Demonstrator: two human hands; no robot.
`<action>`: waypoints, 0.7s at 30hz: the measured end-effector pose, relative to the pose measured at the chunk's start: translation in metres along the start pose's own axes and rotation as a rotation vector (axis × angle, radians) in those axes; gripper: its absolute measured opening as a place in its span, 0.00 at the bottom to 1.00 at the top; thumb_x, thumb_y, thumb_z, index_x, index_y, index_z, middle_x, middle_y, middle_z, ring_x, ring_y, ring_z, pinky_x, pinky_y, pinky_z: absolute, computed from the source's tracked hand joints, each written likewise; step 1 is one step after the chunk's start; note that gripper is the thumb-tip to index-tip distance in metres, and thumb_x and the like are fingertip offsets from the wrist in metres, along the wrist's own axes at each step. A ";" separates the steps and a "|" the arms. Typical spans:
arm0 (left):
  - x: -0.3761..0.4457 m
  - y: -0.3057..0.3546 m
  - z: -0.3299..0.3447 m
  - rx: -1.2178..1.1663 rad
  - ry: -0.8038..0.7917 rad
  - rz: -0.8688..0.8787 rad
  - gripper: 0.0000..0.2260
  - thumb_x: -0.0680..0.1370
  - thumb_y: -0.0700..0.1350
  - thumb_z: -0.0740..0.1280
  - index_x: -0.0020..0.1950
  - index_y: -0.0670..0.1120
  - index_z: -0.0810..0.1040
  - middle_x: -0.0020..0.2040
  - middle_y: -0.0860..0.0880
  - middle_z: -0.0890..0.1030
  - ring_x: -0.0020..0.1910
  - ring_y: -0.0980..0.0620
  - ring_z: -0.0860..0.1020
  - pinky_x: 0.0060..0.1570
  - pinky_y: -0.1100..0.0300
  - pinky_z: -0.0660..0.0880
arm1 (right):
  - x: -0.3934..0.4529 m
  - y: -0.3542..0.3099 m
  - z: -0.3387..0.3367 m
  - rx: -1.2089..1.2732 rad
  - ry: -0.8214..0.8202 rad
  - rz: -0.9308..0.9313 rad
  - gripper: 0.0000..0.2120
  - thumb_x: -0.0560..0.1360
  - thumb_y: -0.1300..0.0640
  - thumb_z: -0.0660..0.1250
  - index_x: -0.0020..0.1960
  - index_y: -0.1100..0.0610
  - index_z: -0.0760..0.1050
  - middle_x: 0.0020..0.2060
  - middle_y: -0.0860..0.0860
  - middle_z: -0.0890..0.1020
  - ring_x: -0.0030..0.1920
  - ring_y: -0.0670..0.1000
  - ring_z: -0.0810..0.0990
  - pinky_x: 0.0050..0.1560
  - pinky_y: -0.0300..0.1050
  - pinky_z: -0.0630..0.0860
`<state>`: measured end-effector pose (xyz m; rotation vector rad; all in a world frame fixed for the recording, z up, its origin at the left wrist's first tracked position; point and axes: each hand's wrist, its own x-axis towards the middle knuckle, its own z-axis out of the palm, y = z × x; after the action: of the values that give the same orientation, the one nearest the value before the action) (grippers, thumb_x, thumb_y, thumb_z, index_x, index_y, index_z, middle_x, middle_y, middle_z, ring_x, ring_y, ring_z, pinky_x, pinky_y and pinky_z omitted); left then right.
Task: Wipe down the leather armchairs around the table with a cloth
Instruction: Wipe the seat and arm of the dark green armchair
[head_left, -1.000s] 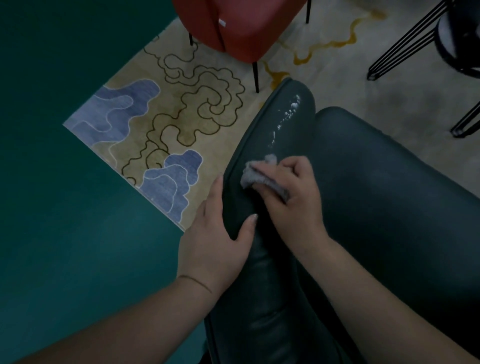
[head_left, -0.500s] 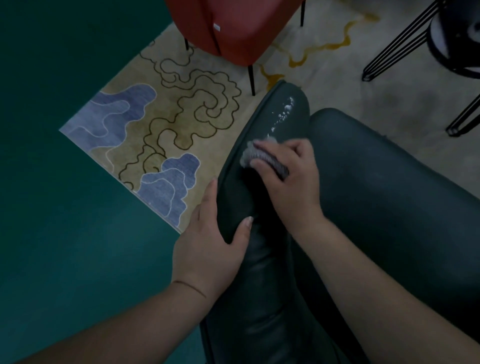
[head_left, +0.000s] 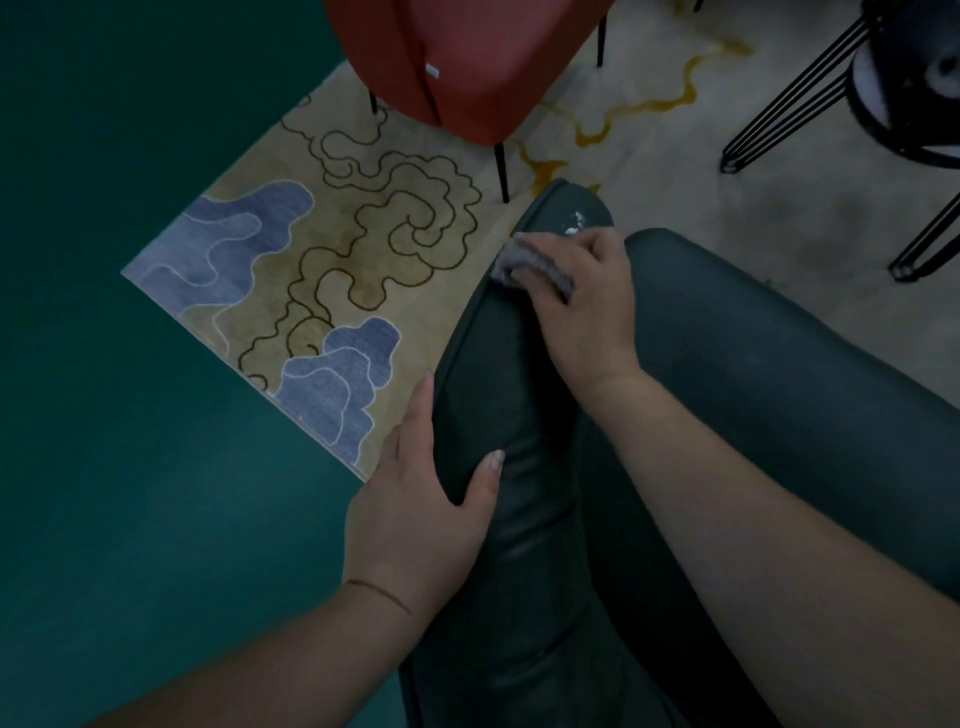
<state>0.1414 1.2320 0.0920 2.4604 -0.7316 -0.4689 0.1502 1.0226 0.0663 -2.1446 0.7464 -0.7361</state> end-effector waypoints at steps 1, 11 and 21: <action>0.001 0.000 0.000 0.007 0.002 -0.001 0.38 0.73 0.66 0.58 0.78 0.59 0.47 0.75 0.55 0.63 0.69 0.54 0.68 0.56 0.62 0.66 | 0.005 0.000 0.002 0.030 0.025 0.034 0.14 0.73 0.56 0.70 0.58 0.53 0.80 0.48 0.51 0.69 0.51 0.53 0.72 0.58 0.38 0.69; 0.001 0.011 0.001 0.284 -0.020 0.068 0.33 0.75 0.66 0.50 0.79 0.58 0.51 0.78 0.47 0.56 0.61 0.44 0.77 0.39 0.54 0.77 | -0.027 -0.008 -0.006 0.010 -0.092 -0.079 0.14 0.73 0.56 0.70 0.59 0.53 0.79 0.47 0.53 0.71 0.48 0.52 0.73 0.53 0.50 0.74; 0.003 0.004 0.004 0.225 -0.048 0.013 0.36 0.71 0.71 0.51 0.72 0.70 0.33 0.69 0.52 0.63 0.50 0.49 0.78 0.39 0.61 0.67 | -0.050 -0.008 -0.010 0.060 -0.074 -0.088 0.14 0.73 0.57 0.71 0.58 0.53 0.80 0.46 0.54 0.72 0.47 0.53 0.74 0.51 0.52 0.74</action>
<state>0.1402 1.2260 0.0911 2.6588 -0.8608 -0.4638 0.1122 1.0573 0.0647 -2.1488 0.5876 -0.7113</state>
